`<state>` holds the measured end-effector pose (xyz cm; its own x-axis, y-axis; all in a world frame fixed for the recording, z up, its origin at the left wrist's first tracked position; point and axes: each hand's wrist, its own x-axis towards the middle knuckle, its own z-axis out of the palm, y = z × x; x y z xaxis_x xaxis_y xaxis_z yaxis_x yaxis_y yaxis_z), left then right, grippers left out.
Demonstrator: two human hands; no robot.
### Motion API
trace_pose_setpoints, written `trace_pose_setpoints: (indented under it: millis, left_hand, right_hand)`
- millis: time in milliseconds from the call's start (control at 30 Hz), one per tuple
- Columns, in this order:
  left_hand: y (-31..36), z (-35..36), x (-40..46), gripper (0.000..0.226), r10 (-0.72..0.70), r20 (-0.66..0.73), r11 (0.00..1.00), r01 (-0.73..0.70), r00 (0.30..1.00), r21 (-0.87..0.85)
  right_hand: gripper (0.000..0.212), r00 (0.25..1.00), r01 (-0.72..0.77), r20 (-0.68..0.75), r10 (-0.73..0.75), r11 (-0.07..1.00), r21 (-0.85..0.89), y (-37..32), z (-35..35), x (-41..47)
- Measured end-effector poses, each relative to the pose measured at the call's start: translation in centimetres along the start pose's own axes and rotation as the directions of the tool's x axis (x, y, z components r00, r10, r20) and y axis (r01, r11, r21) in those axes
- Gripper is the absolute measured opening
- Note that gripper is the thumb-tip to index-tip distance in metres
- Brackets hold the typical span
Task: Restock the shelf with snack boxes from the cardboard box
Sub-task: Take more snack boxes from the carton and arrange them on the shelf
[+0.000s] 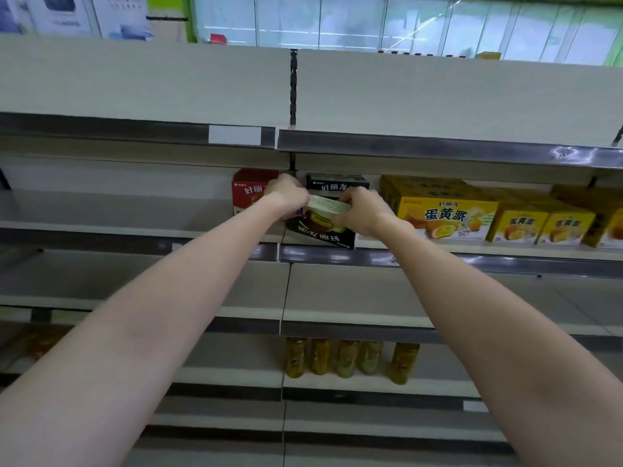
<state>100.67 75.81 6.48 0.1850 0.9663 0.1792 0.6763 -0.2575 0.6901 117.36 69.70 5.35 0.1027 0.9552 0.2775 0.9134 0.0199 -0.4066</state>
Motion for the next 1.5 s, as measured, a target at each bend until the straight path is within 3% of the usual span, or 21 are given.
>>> trace_pose_setpoints:
  millis: [100,200,400,500,633,700,800,867,933,1033,1100,1200,1333,1400,1500]
  left_hand:
    - [-0.6,0.5,0.3,0.045,0.110,0.083,0.980,-0.122,0.990,0.156]
    - [-1.3,1.4,0.7,0.049,0.152,0.044,0.929,-0.158,0.987,0.336]
    - [-0.4,2.4,1.9,0.048,0.220,0.105,0.873,-0.244,0.970,0.422]
    - [0.9,2.8,2.6,0.054,0.269,0.182,0.899,-0.315,0.946,0.304]
    - [2.1,2.7,3.1,0.049,0.249,0.157,0.934,-0.280,0.956,0.221]
    - [1.8,2.2,3.4,0.042,0.178,0.141,0.963,-0.202,0.974,0.181]
    - [0.7,1.2,3.7,0.040,0.021,0.066,1.000,-0.019,0.998,-0.024]
    - [-0.1,0.9,3.6,0.040,-0.087,-0.011,0.969,0.082,0.996,-0.232]
    - [-0.6,0.8,3.2,0.045,-0.171,-0.061,0.876,0.123,0.983,-0.466]
    - [-0.7,1.2,2.2,0.042,-0.229,-0.002,0.761,0.178,0.973,-0.624]
    - [-0.7,1.7,1.4,0.027,-0.225,0.106,0.736,0.240,0.969,-0.633]
    - [-1.5,2.2,0.8,0.027,-0.204,0.201,0.712,0.287,0.958,-0.641]
    - [-3.1,2.1,1.5,0.078,-0.219,0.143,0.637,0.252,0.965,-0.728]
    - [-3.7,2.5,1.5,0.090,-0.180,0.181,0.723,0.255,0.967,-0.642]
    - [-4.3,3.6,1.8,0.075,-0.185,0.110,0.910,0.213,0.977,-0.355]
  right_hand:
    - [0.043,0.998,-0.001,-0.068,0.004,0.999,0.033,1.4,0.5,1.1]
    - [0.043,0.996,-0.036,-0.077,0.044,0.993,0.109,2.5,0.8,1.9]
    - [0.041,0.996,-0.004,-0.086,0.023,0.976,0.219,4.4,1.1,3.3]
    - [0.038,0.990,0.024,-0.140,0.024,0.944,0.329,4.2,0.7,3.6]
    - [0.040,0.987,0.015,-0.152,0.053,0.910,0.413,4.0,0.1,4.1]
    - [0.043,0.988,-0.068,-0.095,0.122,0.895,0.441,4.1,-0.3,4.3]
    - [0.038,0.984,-0.160,-0.004,0.179,0.889,0.429,4.6,0.0,4.7]
    - [0.042,0.982,-0.187,0.073,0.173,0.890,0.416,4.8,0.7,4.8]
    - [0.044,0.971,-0.216,0.193,0.143,0.872,0.440,4.7,1.5,4.5]
    - [0.042,0.940,-0.236,0.333,0.073,0.845,0.480,3.8,2.5,3.6]
    - [0.043,0.941,-0.228,0.334,0.060,0.842,0.489,3.8,3.1,3.5]
    - [0.053,0.968,-0.227,0.217,0.126,0.810,0.541,4.4,3.3,3.7]
    - [0.059,0.996,-0.075,-0.015,0.093,0.881,0.467,4.8,2.4,3.8]
    - [0.058,0.996,-0.044,-0.056,0.071,0.922,0.385,5.1,2.3,4.1]
    - [0.057,0.997,-0.055,-0.042,0.065,0.976,0.211,5.4,2.7,4.2]
